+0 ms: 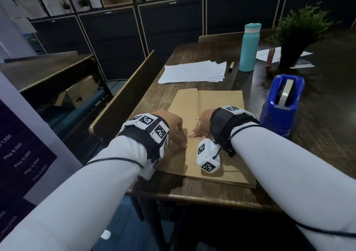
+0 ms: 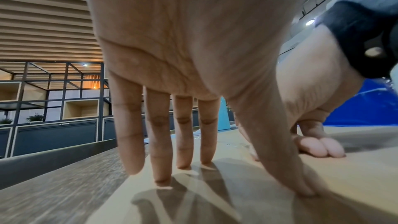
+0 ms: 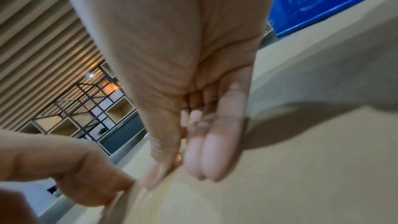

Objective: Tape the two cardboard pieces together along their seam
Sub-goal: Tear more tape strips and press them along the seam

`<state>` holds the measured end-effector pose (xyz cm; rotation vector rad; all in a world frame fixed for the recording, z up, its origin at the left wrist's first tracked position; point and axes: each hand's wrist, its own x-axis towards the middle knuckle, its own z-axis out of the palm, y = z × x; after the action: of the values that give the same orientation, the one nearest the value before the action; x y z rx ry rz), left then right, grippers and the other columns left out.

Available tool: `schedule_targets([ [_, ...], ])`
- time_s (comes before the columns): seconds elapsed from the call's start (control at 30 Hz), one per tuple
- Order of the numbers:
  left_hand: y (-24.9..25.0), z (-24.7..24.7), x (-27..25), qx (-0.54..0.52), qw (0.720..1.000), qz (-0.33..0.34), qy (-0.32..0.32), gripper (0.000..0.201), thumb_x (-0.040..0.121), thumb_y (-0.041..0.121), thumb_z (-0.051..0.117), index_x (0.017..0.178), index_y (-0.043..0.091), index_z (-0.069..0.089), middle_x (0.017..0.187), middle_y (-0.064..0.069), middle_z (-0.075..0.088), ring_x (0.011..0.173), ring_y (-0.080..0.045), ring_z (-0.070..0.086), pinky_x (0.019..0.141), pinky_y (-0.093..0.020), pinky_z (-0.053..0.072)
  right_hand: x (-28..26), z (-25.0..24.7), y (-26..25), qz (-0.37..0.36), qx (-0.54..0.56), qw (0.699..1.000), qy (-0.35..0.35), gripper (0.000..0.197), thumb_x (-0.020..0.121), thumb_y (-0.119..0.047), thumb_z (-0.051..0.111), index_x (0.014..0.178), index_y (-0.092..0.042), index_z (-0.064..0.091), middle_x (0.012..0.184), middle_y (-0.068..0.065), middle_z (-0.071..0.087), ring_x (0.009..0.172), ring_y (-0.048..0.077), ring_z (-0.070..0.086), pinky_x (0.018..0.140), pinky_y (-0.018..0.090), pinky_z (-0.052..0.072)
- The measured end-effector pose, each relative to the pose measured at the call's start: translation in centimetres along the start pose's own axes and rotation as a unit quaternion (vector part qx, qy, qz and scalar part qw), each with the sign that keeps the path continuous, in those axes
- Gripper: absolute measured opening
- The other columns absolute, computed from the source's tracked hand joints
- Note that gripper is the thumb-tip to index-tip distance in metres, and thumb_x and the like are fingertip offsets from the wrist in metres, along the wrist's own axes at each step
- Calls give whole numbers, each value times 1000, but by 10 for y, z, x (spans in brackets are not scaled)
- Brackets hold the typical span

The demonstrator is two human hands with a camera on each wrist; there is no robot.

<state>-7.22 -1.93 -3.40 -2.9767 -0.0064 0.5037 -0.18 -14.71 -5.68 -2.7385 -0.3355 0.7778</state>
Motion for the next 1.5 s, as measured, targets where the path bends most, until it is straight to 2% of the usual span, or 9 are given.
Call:
schedule_targets([
  [0.1, 1, -1, -3, 1, 1000, 2, 2, 63, 64, 64, 74, 114, 28, 59, 115, 5, 64, 101, -20, 60, 81, -33, 50, -15, 6, 4, -3, 77, 997, -21, 36, 84, -41, 69, 87, -7, 57, 74, 9, 65, 67, 22, 60, 93, 38, 49],
  [0.27, 0, -9, -6, 1, 999, -15, -33, 63, 62, 57, 79, 113, 25, 59, 114, 3, 64, 103, -20, 60, 89, -38, 51, -39, 7, 13, -54, 119, 990, 50, 38, 93, -43, 55, 79, -7, 50, 63, 3, 64, 51, 17, 60, 50, 25, 48],
  [0.5, -3, -25, -9, -11, 1000, -21, 14, 41, 83, 34, 71, 120, 19, 61, 120, 0, 63, 107, -19, 59, 89, -30, 48, -80, -25, 40, -183, -97, 927, 312, 33, 94, -42, 50, 112, -14, 53, 117, 6, 55, 108, 24, 51, 84, 34, 43],
  [0.8, 61, -55, -2, -282, 923, 69, 255, 24, 94, 37, 55, 106, 21, 67, 106, 6, 66, 101, -13, 59, 84, -29, 46, -94, -46, 95, -145, -113, 879, 441, 66, 93, -63, 25, 123, -11, 53, 122, 5, 53, 116, 24, 47, 95, 40, 43],
  [1.03, 133, -61, 7, -378, 894, 145, 191, 38, 99, 39, 43, 111, 15, 71, 117, -5, 66, 99, -17, 58, 83, -27, 40, -100, -68, 148, -172, -26, 850, 497, 79, 87, -71, 24, 119, -8, 57, 117, 10, 59, 112, 25, 52, 92, 40, 46],
  [1.27, 171, -55, 16, -470, 875, 96, 60, 55, 95, 55, 40, 126, 15, 61, 128, -6, 61, 112, -22, 58, 98, -38, 46, -83, -80, 187, -163, -32, 867, 469, 81, 87, -71, 23, 129, -9, 52, 127, 8, 57, 119, 23, 50, 94, 34, 41],
  [1.33, 177, -56, 15, -494, 864, 87, 38, 54, 95, 55, 40, 122, 14, 62, 124, -9, 63, 106, -22, 59, 88, -33, 48, -76, -79, 190, -150, -8, 877, 456, 84, 87, -72, 23, 136, -8, 48, 137, 10, 52, 130, 23, 44, 101, 35, 37],
  [1.43, 184, -60, 16, -544, 836, 74, 18, 48, 94, 50, 49, 112, 10, 67, 119, -14, 66, 105, -27, 61, 97, -38, 47, -65, -82, 194, -129, 39, 892, 432, 100, 78, -81, 11, 138, -9, 46, 142, 11, 49, 137, 24, 37, 108, 39, 34],
  [1.5, 186, -61, 16, -573, 817, 66, 2, 38, 92, 44, 56, 101, 10, 70, 115, -12, 69, 99, -23, 58, 99, -38, 45, -58, -83, 198, -110, 63, 892, 433, 99, 78, -82, 7, 122, -9, 56, 123, 14, 60, 122, 30, 51, 92, 39, 43],
])
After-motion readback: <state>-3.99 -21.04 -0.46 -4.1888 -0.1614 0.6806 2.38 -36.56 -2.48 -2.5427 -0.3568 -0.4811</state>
